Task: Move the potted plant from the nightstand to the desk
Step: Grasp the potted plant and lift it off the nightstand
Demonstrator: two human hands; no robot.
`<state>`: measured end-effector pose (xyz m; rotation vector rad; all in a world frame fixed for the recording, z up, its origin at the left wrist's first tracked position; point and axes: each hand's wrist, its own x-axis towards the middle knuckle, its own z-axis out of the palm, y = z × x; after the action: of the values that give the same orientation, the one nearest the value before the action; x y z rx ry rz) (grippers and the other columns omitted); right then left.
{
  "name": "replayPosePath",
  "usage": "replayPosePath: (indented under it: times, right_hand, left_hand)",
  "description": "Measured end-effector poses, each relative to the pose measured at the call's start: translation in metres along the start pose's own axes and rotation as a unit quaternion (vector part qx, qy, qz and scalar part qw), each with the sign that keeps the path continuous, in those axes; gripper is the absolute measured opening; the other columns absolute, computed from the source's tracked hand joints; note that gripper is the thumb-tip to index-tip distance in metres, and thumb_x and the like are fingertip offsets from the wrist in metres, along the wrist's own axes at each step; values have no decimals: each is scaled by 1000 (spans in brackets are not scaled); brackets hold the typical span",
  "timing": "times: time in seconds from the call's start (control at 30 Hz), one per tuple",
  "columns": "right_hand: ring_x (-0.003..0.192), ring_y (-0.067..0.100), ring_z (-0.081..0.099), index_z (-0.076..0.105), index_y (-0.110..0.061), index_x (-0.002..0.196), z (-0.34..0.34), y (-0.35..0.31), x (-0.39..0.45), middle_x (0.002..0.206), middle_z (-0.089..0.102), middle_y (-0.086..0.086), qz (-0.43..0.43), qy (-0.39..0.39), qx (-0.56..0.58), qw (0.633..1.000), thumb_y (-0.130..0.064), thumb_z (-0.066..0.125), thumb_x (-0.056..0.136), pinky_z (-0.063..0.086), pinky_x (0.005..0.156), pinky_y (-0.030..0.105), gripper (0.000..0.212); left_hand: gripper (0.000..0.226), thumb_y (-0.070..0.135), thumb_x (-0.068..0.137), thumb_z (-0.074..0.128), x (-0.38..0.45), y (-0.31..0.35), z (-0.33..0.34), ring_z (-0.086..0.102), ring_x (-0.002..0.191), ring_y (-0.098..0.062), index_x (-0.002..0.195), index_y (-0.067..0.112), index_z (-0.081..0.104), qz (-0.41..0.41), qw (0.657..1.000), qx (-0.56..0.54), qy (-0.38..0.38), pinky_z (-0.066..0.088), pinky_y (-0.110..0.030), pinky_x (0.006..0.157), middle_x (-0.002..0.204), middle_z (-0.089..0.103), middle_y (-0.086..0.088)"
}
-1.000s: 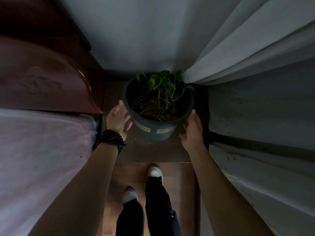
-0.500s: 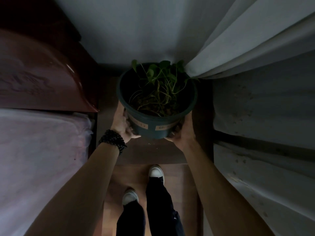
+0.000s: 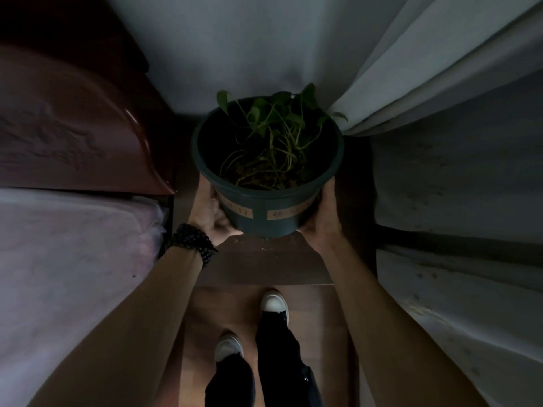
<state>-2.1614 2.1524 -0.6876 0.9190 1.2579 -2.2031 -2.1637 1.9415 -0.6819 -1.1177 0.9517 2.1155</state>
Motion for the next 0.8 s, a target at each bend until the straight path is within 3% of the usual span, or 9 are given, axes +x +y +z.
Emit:
replayPosePath:
  times: [0.03, 0.2, 0.43, 0.6, 0.7, 0.8]
  right_hand:
    - [143, 23, 54, 55, -35, 149, 4, -3, -6, 154, 60, -1, -5, -7, 2, 1000, -85, 40, 86, 45, 118, 57, 82]
    - [146, 24, 51, 51, -34, 153, 28, -31, -50, 157, 56, -2, -42, -44, 16, 998, -82, 38, 91, 43, 120, 56, 79]
    - [134, 18, 60, 62, -40, 138, 63, -73, -138, 126, 75, -14, -106, -59, 11, 993, -86, 46, 79, 48, 115, 53, 77]
    - [141, 24, 56, 54, -37, 150, 78, -91, -220, 152, 63, -4, -163, -60, 6, 985, -84, 37, 88, 47, 116, 58, 79]
    - [141, 27, 57, 60, -36, 145, 87, -102, -275, 148, 66, 0, -193, -61, 25, 979, -84, 38, 88, 43, 118, 62, 77]
    - [134, 25, 62, 73, -41, 128, 94, -113, -336, 132, 77, -5, -226, -49, 41, 972, -87, 42, 84, 45, 117, 61, 71]
  left_hand:
    - [80, 86, 82, 47, -8, 4, 1, 65, 117, -34, 127, 23, 66, 5, 1000, 4, -6, 57, -58, 80, 109, 82, -6]
    - [87, 84, 84, 47, -63, 26, 20, 54, 134, -38, 147, 24, 52, 23, 999, 5, -37, 44, -68, 102, 148, 59, -10]
    - [79, 83, 85, 48, -162, 51, 51, 54, 135, -36, 143, 30, 57, 76, 992, 41, -87, 38, -70, 110, 148, 60, -6]
    - [79, 84, 84, 50, -241, 59, 67, 56, 134, -36, 144, 33, 57, 109, 979, 90, -145, 36, -74, 110, 149, 61, -4]
    - [81, 87, 83, 46, -298, 62, 80, 58, 133, -35, 140, 33, 61, 111, 968, 122, -187, 38, -74, 109, 144, 66, -4]
    - [85, 89, 80, 48, -352, 60, 93, 57, 135, -36, 142, 32, 59, 116, 957, 142, -226, 37, -75, 109, 147, 63, -5]
